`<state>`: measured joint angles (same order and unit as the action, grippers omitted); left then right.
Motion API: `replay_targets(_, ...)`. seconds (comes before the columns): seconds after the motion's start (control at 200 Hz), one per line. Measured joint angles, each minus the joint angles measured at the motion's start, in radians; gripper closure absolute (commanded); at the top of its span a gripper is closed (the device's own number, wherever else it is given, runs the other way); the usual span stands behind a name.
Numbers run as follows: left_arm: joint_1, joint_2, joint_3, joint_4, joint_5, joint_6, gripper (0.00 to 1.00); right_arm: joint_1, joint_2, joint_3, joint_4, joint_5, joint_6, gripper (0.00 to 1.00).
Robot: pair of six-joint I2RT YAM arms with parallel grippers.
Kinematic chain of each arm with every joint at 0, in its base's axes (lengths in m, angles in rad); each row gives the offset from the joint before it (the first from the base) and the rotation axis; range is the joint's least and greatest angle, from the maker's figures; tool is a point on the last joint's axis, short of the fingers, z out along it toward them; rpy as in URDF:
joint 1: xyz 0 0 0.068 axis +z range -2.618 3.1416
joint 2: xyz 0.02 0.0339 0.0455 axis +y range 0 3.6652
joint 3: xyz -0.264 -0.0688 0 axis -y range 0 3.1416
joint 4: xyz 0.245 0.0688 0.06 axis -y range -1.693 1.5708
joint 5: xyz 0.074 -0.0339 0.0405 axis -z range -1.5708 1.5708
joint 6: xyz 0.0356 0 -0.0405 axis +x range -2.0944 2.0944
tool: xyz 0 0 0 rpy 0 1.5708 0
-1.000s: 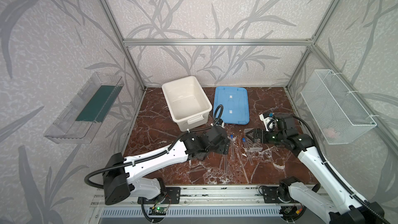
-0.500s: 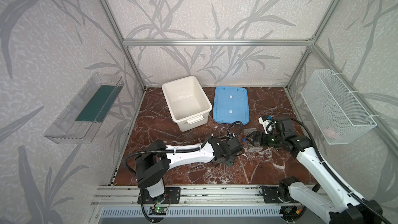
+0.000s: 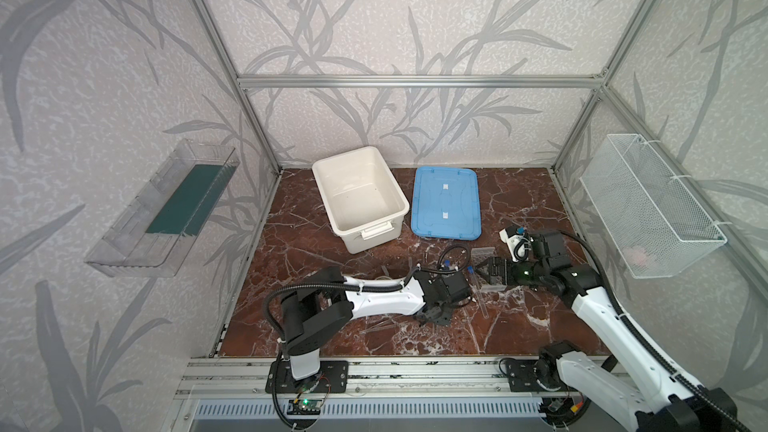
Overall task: Organize the chemistry lab equipment
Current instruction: 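Grasp the blue-capped test tube with the left gripper and lift it upright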
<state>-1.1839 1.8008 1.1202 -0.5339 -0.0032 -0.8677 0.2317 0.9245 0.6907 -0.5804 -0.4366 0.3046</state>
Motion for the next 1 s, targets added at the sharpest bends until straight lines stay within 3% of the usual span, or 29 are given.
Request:
replay_targets(0.375,-0.004,0.001,-0.03,0.019,0.03,-0.034,0.72,-0.005,-0.003,0.0,0.0,0.02,-0.001,0.01)
replay_targets(1.0,-0.013,0.011,-0.005,-0.036,-0.068,-0.045,0.86,-0.005,-0.005,0.0,0.009,0.031,0.005,0.01)
